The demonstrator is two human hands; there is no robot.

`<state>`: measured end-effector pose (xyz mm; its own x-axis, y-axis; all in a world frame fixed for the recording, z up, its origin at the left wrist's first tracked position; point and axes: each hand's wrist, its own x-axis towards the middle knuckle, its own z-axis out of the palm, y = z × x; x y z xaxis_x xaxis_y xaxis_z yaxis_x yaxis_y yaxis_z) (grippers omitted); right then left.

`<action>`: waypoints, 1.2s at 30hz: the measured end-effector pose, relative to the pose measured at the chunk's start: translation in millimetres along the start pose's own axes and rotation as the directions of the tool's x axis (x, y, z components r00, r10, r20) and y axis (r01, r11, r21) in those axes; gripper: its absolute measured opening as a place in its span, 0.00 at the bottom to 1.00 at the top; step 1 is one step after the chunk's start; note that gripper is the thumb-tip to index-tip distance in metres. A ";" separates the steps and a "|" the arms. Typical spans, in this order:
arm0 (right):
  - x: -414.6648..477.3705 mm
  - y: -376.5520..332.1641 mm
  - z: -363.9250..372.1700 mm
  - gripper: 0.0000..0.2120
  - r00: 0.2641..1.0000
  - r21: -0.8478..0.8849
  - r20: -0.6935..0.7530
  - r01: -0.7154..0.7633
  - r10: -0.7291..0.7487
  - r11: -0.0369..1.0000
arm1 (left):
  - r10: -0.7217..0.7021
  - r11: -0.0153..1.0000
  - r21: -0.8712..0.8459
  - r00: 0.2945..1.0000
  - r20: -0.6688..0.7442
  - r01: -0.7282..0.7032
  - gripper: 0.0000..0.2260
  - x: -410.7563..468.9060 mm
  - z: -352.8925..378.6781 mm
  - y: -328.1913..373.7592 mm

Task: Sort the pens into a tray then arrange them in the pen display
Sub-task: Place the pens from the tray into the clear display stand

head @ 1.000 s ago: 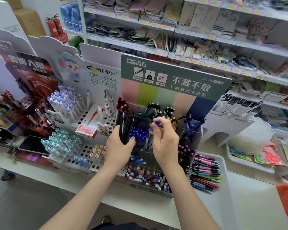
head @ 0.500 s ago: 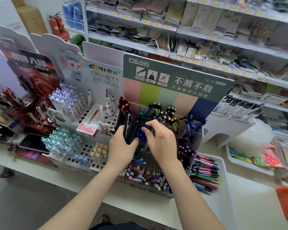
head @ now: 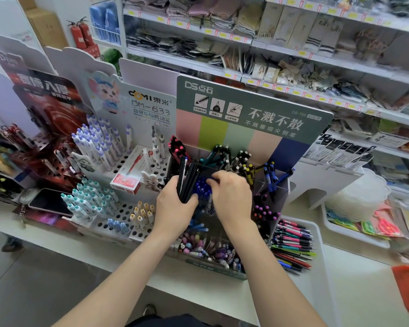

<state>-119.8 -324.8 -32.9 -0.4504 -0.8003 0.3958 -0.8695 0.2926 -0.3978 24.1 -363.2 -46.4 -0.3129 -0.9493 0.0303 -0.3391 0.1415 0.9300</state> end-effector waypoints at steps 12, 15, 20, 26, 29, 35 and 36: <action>9.7 -6.2 -11.4 0.11 0.984 -0.164 0.172 -0.017 0.045 0.986 | -0.008 0.999 -0.040 1.000 -0.011 0.008 0.09 -1.4 -4.6 -5.7; 10.6 -5.2 -11.6 0.11 0.958 -0.138 0.286 0.047 -0.006 0.989 | -0.015 0.996 -0.088 1.000 0.012 0.016 0.10 -0.5 -6.6 -8.0; -0.5 -16.5 -24.3 0.16 0.981 0.191 0.189 -0.079 0.042 0.978 | -0.005 0.990 -0.143 1.000 0.022 0.008 0.08 -1.2 -11.6 -4.3; -22.0 -23.3 -26.6 0.03 0.900 0.762 0.294 -0.424 0.322 0.490 | 0.048 0.961 -0.274 0.959 0.281 0.032 0.06 -11.1 -17.0 10.1; -31.4 -16.3 -31.5 0.06 0.838 0.803 0.408 -0.518 0.363 0.295 | 0.051 0.954 -0.294 0.939 0.340 0.055 0.06 -16.5 -18.8 7.4; -42.0 -3.7 -44.9 0.05 0.869 0.855 0.143 -0.350 0.473 0.384 | 0.004 0.969 -0.237 0.956 0.294 0.069 0.04 -23.3 -15.2 -2.9; -43.0 -1.3 -50.2 0.05 0.865 0.859 0.064 -0.301 0.497 0.414 | 0.007 0.974 -0.220 0.958 0.287 0.059 0.04 -23.4 -14.2 -3.7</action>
<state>-109.5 -264.5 -7.9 -0.8089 -0.5807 0.0918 -0.0503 -0.0873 -0.9949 45.3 -345.5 -45.3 -0.5569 -0.8277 -0.0695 -0.1533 0.0202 0.9880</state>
